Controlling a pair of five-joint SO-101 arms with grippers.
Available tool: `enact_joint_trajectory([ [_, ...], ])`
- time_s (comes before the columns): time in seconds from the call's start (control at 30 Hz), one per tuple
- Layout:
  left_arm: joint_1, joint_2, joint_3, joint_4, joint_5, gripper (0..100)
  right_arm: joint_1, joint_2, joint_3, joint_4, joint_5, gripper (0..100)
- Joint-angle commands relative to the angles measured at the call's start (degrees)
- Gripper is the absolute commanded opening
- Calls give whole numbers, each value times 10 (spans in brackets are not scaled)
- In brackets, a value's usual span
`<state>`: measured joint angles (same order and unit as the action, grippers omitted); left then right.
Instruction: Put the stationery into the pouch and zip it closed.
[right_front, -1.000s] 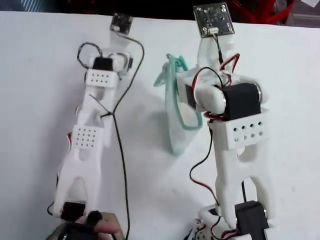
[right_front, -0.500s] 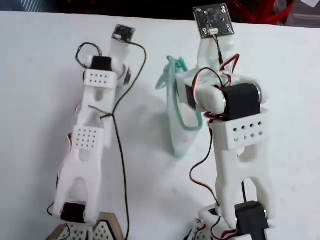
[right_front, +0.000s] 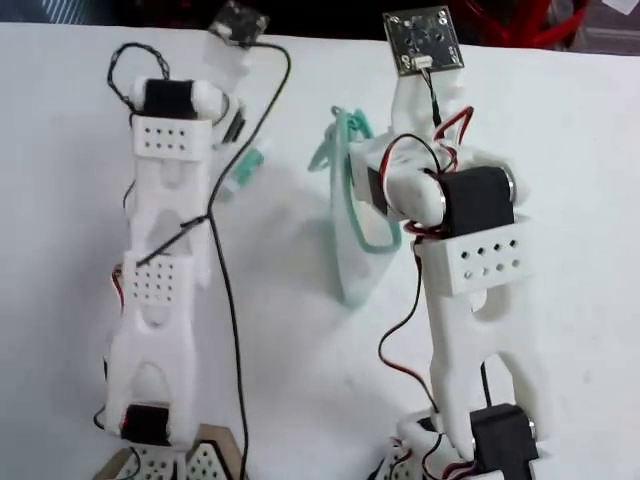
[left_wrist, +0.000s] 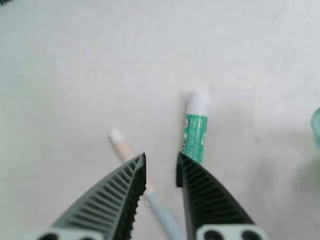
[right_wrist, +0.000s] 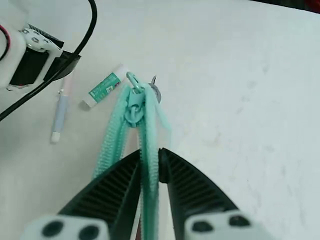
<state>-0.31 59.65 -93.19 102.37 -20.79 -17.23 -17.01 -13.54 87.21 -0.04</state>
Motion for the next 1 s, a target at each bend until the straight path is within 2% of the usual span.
enact_joint_trajectory([
  [0.0,18,-30,-4,-1,23,290,7,-22,12,-23,8,18],
  [0.17,34,46,-4,-3,13,296,7,-26,23,-23,8,18],
  [0.37,15,138,-9,-42,13,286,7,-26,23,-24,6,18],
  [0.57,24,168,-9,-60,13,282,7,-26,23,-24,7,18],
  [0.7,44,179,-4,-55,2,168,7,-22,23,-24,7,18],
  [0.83,65,198,-6,-45,-81,17,7,-22,30,-24,7,18],
  [0.97,68,184,-25,1,-97,20,7,-21,36,-27,7,18],
])
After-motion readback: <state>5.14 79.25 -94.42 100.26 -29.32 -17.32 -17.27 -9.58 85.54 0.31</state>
